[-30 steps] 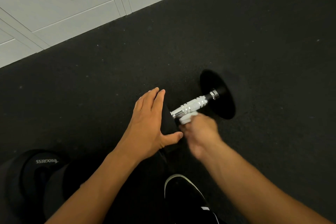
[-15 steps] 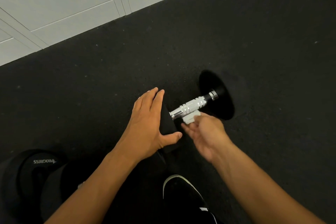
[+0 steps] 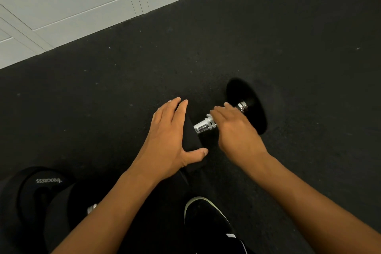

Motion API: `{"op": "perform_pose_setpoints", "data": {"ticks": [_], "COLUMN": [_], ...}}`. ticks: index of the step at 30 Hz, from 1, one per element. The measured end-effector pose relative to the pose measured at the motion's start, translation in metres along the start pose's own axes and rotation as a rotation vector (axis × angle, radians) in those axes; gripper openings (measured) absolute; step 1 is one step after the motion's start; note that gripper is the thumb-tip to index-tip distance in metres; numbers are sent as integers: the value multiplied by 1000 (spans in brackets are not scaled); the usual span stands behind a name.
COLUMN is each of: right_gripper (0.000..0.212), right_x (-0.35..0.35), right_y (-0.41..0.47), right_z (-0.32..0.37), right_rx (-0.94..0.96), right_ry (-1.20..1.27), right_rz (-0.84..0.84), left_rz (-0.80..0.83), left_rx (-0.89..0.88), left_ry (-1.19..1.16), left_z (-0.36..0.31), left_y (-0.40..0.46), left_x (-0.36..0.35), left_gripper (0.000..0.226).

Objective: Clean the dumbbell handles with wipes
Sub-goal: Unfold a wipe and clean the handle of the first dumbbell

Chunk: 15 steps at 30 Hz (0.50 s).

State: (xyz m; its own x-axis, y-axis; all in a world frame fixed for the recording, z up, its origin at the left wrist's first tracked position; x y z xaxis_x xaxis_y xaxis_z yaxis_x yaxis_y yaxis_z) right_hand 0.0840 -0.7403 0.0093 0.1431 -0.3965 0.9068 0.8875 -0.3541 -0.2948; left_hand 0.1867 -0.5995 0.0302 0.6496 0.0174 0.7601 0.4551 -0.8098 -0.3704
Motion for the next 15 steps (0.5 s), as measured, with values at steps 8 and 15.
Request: {"op": "perform_pose_setpoints", "data": {"ticks": [8, 15], "right_gripper": [60, 47], "right_x": [-14, -6], "right_y": [5, 2], "right_z": [14, -27], "right_rx": [295, 34], "right_ry": [-131, -92], "right_rz": [135, -51], "left_rz": [-6, -9], "left_rx": [-7, -10], "left_ry": [10, 4], "left_z": [1, 0], "left_y": [0, -1], "left_x": [0, 0], "left_gripper": [119, 120]}}
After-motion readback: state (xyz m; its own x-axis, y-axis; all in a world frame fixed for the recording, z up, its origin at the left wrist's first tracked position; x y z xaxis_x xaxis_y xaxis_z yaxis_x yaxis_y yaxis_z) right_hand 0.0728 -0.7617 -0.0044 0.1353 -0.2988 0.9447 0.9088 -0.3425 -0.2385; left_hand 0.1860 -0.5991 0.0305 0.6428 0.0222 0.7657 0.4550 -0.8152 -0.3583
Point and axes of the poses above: each hand's wrist, its own y-axis towards the middle knuckle, its own x-axis out of the back of the hand, z = x × y, the point moved 4 cm from there along y, towards the middle knuckle, and after that the axes turned 6 degrees about z, right-handed, at the moved point
